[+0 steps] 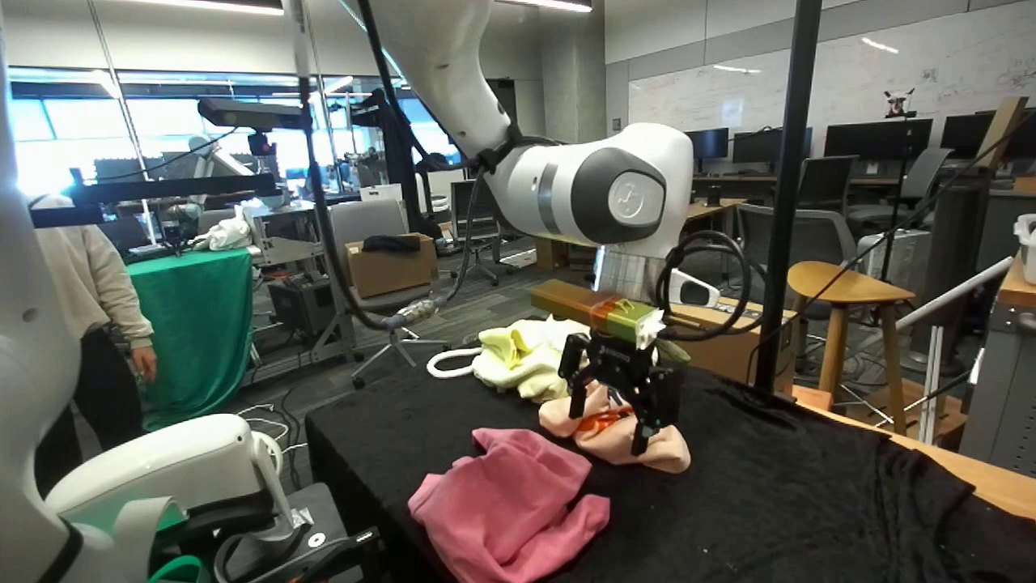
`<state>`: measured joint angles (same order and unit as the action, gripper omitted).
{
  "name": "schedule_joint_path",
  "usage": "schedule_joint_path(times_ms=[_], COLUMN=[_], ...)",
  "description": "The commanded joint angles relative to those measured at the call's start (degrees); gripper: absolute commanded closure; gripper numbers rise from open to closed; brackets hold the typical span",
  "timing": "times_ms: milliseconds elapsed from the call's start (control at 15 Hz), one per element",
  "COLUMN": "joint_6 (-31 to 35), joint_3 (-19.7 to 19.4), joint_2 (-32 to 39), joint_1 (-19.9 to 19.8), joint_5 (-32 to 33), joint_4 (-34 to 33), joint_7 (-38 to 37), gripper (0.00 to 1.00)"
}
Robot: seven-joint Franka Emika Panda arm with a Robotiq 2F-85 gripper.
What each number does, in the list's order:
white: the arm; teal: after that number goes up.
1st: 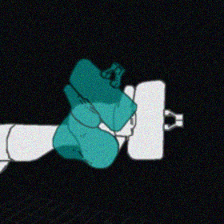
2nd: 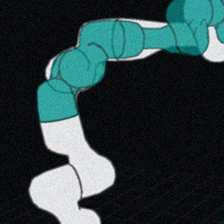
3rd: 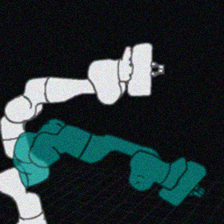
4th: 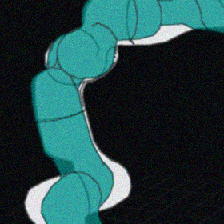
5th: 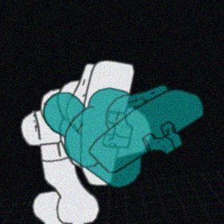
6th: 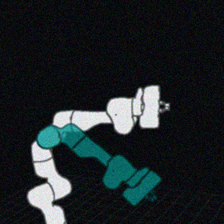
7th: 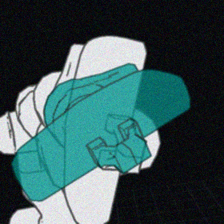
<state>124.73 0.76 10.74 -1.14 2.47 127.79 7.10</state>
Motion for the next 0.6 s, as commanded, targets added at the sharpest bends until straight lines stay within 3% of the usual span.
schedule_joint_path(times_ms=[0, 533], joint_6=[6.61, 23.16], joint_3=[-0.48, -0.93], joint_2=[-7.44, -12.84], joint_1=[-1.49, -1.45], joint_5=[-3.26, -13.86], joint_4=[10.49, 22.08], joint_7=[4.05, 12.61], gripper=[0.0, 0.0])
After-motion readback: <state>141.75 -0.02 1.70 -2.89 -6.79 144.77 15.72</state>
